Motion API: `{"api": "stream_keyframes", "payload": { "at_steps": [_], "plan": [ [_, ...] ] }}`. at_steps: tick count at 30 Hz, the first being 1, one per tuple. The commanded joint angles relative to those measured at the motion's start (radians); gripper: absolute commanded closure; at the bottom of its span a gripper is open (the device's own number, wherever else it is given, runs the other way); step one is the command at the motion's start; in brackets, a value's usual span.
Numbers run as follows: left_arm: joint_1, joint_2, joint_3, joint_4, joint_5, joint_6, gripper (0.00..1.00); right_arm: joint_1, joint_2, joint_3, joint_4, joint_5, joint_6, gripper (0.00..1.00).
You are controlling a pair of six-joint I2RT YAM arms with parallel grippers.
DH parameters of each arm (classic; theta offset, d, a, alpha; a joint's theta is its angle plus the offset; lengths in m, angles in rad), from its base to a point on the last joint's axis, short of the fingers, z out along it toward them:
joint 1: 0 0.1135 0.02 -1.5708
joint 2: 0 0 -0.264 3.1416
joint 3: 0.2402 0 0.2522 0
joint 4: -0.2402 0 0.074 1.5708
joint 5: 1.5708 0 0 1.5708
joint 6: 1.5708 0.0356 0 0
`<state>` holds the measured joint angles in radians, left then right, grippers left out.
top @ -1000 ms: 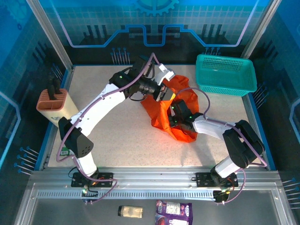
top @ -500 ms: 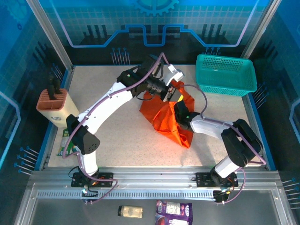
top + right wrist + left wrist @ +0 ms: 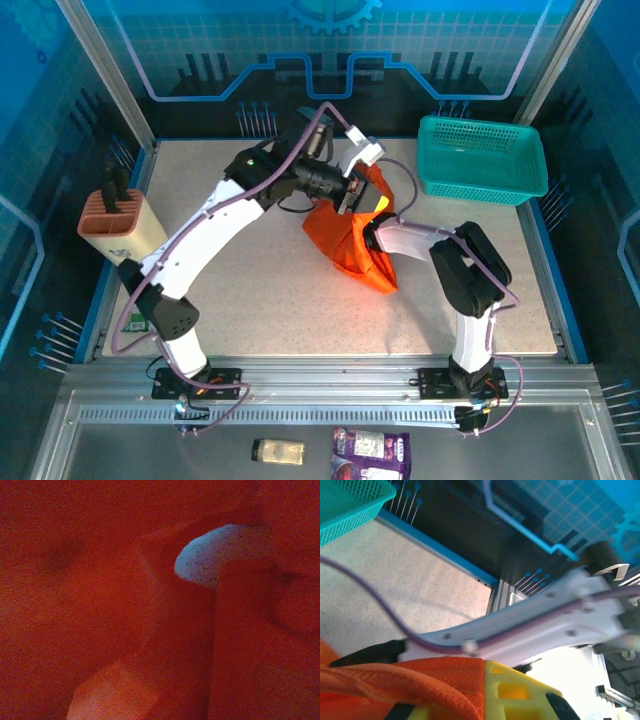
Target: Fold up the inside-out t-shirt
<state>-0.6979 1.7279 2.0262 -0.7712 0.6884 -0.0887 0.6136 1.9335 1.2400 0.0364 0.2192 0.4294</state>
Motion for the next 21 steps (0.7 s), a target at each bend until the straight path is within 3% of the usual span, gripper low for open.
{"api": "stream_keyframes", "payload": {
  "at_steps": [1,7,11,21],
  "plan": [
    [-0.015,-0.071,0.001,0.053,0.084,-0.027,1.00,-0.023,0.082,0.088,-0.224,0.040,0.010,0.07],
    [-0.015,-0.092,-0.027,0.047,0.054,-0.004,1.00,-0.033,0.161,0.168,-0.436,-0.013,0.033,0.09],
    [-0.014,-0.093,-0.038,0.053,0.022,0.001,1.00,-0.047,0.173,0.142,-0.465,-0.074,0.058,0.18],
    [0.048,-0.104,-0.107,0.049,-0.166,0.001,1.00,-0.051,0.060,0.032,-0.454,-0.135,0.023,0.85]
  ]
}}
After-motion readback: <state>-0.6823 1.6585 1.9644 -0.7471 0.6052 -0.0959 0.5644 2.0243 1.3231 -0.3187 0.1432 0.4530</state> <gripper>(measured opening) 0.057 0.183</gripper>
